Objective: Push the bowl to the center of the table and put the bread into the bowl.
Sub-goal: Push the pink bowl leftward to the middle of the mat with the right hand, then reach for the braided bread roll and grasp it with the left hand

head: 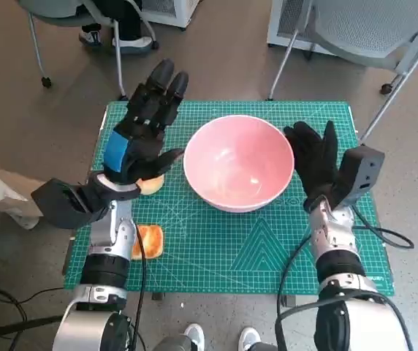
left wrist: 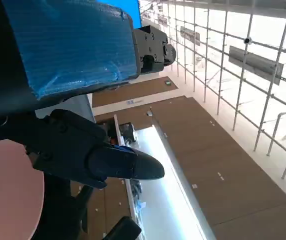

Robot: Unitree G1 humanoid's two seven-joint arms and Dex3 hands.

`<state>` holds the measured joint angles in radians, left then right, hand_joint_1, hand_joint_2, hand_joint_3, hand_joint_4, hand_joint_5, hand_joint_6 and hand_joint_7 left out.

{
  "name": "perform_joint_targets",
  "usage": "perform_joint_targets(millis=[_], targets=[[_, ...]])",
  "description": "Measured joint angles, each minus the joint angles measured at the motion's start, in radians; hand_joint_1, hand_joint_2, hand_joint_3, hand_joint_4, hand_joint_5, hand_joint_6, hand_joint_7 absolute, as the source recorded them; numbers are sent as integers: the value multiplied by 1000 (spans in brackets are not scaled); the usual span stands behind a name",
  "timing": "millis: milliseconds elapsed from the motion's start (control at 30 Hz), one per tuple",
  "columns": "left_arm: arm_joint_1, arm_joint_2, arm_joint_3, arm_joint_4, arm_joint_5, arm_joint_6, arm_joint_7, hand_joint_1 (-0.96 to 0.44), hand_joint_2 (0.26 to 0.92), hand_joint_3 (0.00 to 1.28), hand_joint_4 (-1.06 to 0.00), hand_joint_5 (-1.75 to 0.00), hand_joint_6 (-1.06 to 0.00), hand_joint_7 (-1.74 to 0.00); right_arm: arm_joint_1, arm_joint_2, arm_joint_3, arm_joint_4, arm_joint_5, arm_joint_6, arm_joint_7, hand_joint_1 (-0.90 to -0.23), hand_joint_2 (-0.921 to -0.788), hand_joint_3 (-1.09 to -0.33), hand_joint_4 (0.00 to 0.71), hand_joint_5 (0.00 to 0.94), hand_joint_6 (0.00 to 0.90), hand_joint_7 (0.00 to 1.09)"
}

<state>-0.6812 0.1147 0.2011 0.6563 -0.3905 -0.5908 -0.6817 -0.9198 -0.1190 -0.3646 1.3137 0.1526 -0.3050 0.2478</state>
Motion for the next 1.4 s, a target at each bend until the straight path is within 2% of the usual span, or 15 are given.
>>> perform_joint_targets(millis=[133,267,400,567,667,767,867,1067,1300,1400], targets=[[7,0,0,-7,0,0,0,-498,921,198,-18,-3,-75,-159,0,-15,-2,-6,1,-22,17,-622,-921,-824,268,0,290,123],[14,1,3,-10,-1,0,-1,-497,921,198,-18,-3,-74,-160,0,-35,-3,-28,4,-73,42,-619,-921,-856,265,0,283,120],[22,3,8,-11,-1,2,0,-495,921,199,-18,-3,-74,-161,2,-44,-1,-65,4,-175,65,-608,-921,-892,264,0,277,119],[26,3,9,-19,-1,9,4,-488,921,201,-18,-2,-72,-162,20,-44,7,-137,14,-325,123,-606,-921,-886,261,0,279,124],[32,2,9,-37,-1,14,10,-484,921,202,-18,-2,-71,-163,47,-32,14,-206,43,-411,171,-622,-921,-856,258,1,282,132],[37,1,8,-51,-1,18,14,-481,921,203,-18,-2,-70,-164,75,-17,24,-273,65,-459,210,-637,-921,-832,249,1,283,141],[41,-2,7,-67,-1,24,21,-479,921,203,-17,-1,-69,-165,107,3,40,-352,94,-495,245,-644,-921,-811,242,0,280,150],[50,-7,3,-96,-2,32,24,-483,921,201,-17,-1,-68,-168,167,36,80,-506,157,-513,302,-642,-921,-787,230,0,274,169],[63,-7,2,-109,-7,35,10,-487,921,199,-14,0,-66,-170,205,55,119,-639,204,-516,338,-640,-921,-780,220,0,262,185],[74,-5,1,-125,-7,35,5,-502,921,198,-14,0,-66,-172,207,58,131,-655,211,-518,351,-643,-921,-776,219,0,222,258]])
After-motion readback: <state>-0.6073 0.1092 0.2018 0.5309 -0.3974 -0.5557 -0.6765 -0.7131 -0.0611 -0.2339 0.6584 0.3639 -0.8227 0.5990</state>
